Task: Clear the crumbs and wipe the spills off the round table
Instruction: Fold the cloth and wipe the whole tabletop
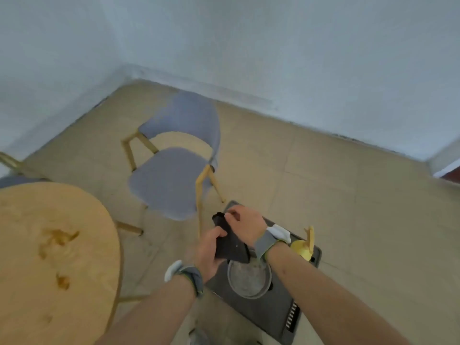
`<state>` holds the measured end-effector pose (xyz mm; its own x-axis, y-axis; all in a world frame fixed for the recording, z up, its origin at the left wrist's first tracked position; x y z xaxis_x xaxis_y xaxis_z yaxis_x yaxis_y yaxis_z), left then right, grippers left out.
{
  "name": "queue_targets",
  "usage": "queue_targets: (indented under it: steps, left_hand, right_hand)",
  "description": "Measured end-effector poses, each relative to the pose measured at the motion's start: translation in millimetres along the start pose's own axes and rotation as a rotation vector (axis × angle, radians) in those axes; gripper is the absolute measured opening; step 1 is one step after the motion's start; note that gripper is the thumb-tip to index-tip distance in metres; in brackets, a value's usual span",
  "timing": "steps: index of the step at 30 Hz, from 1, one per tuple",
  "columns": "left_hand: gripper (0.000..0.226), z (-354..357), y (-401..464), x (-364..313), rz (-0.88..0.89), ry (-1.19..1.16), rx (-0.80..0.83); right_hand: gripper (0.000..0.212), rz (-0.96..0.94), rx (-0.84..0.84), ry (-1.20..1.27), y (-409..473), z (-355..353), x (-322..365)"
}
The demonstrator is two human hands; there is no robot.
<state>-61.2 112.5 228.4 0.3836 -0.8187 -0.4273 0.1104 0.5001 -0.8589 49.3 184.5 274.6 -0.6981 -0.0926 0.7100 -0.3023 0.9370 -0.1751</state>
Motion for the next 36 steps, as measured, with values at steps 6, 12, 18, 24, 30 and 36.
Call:
queue_targets:
  steps: [6,12,18,24,30,36]
  left_hand:
    - [0.009,-73,-64,-34,0.070,-0.108,-0.092]
    - [0.019,-181,-139,-68,0.226,-0.161,-0.097]
    - [0.018,-295,-175,-55,0.263,-0.269,0.047]
    - [0.030,-391,-180,-31,0.193,-0.495,-0.082]
    - [0.018,-459,-186,-14,0.203,-0.504,-0.323]
    - [0.015,-508,-185,5,0.162,-0.661,-0.563]
  right_hand:
    - [0.045,-0.172,0.258,-0.078,22,39,118]
    - [0.027,-0.277,0.390,-0.111,12,114,255]
    - [0.015,-0.167,0.515,0.028,-3,214,333]
    - [0.017,-0.173,0.541,0.074,-17,283,385]
    - [0.022,-0.185,0.576,0.030,-24,327,412]
    - [0.028,-0.182,0.557,0.022,-6,334,402]
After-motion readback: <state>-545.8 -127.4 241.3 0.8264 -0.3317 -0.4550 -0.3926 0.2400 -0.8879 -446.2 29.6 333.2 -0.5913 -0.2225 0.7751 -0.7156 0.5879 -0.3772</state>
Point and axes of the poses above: each hand's wrist, its own y-axis towards the middle knuckle, its own z-axis out of the palm, x = y × z, the point moved 8 cm from there along y, towards the middle knuckle, and after that the axes turned 14 degrees about -z, right-handed, at the moved point
